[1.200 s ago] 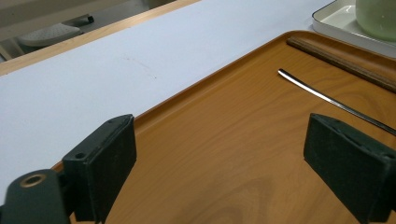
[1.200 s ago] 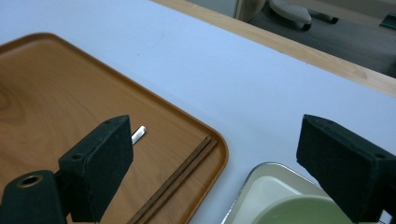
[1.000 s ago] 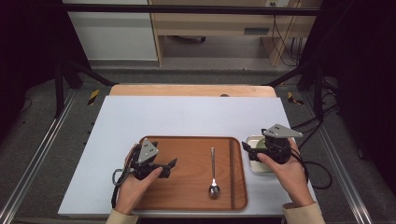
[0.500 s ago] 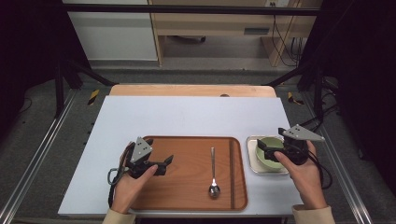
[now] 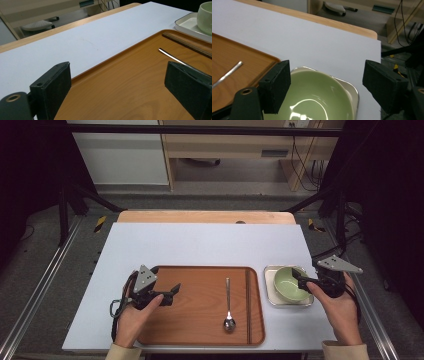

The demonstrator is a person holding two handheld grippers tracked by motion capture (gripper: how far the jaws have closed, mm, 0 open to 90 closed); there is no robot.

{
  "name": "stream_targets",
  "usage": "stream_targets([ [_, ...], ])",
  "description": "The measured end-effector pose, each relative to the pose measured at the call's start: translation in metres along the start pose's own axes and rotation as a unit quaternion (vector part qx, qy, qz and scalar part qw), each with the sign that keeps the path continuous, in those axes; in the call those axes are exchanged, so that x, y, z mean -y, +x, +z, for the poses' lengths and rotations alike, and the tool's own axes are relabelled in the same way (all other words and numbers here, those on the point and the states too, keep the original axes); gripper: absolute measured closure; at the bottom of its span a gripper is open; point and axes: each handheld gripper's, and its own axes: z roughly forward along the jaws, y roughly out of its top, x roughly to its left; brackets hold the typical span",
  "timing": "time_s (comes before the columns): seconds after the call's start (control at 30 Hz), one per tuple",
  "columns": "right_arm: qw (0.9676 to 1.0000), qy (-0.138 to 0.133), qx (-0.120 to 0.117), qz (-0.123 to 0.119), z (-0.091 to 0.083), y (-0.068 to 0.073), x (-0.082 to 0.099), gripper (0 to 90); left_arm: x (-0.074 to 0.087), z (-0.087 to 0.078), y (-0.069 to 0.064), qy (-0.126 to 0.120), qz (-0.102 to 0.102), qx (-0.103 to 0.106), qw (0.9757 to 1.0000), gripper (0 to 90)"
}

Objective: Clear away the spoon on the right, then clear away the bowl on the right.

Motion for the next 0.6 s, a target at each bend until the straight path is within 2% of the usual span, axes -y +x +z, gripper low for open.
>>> stream_targets([
  [0.2,0.9998,0.009,0.004,0.016,0.0,-0.012,0.009,27.9,0.0,-0.002,0.003,-0.001,-0.003,-0.003,1.0,6.8],
  [0.6,0.9985,0.037,0.005,0.039,0.008,-0.022,0.025,35.7,-0.001,-0.005,0.006,-0.004,-0.005,-0.008,0.9999,6.8],
])
